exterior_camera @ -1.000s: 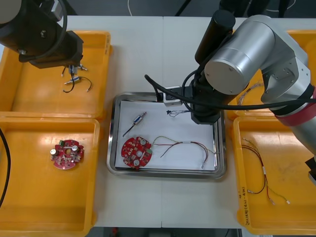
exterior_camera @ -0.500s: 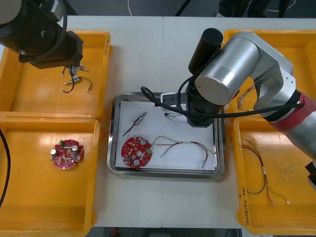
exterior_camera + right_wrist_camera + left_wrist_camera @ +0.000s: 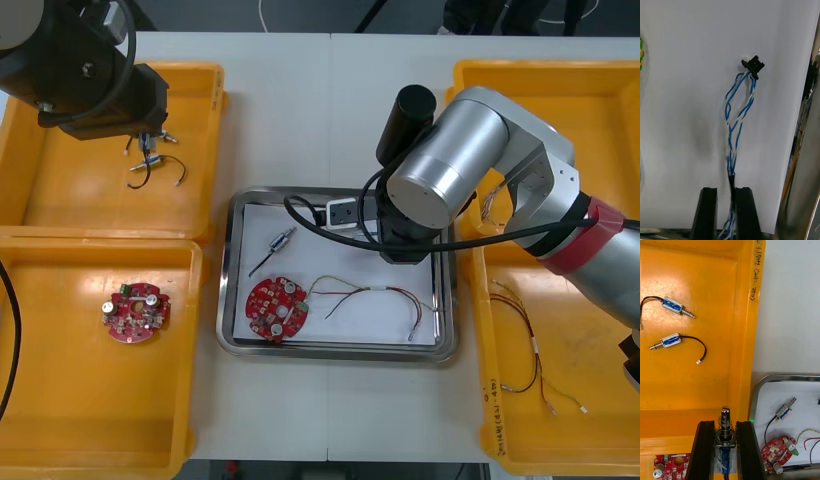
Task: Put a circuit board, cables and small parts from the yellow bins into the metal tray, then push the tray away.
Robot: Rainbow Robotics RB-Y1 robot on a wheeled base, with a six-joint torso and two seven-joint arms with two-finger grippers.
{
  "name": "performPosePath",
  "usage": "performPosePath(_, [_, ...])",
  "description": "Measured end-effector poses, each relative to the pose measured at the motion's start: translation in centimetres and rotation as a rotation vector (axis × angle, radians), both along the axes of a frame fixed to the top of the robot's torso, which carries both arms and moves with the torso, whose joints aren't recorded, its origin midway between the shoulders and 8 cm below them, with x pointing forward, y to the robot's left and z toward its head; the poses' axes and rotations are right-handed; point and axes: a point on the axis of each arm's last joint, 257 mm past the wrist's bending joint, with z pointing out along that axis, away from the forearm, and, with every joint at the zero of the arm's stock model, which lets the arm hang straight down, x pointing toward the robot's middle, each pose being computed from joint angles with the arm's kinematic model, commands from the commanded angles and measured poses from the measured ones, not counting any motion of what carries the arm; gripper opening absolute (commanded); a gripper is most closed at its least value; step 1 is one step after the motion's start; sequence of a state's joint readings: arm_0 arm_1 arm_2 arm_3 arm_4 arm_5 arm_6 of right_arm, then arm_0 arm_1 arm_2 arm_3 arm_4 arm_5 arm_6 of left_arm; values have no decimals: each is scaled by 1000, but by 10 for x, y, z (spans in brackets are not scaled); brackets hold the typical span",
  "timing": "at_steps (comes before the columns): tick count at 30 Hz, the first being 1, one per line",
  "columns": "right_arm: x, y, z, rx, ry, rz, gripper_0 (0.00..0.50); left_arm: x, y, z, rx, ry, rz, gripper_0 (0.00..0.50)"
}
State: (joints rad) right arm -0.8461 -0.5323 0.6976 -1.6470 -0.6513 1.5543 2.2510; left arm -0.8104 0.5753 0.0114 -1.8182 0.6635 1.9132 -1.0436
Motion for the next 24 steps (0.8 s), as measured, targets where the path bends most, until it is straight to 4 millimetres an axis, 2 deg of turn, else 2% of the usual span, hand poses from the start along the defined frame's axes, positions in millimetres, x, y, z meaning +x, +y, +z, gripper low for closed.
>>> performPosePath(10, [5,-7,4,-31,-28,-11,500,0,0,0,0,0,0,2])
performPosePath(16, [-3,-11,10,-69,-27,-3,500,0,0,0,0,0,0,2])
performPosePath(24, [-24,-15,21,-124,-6,15,500,0,0,0,0,0,1,3])
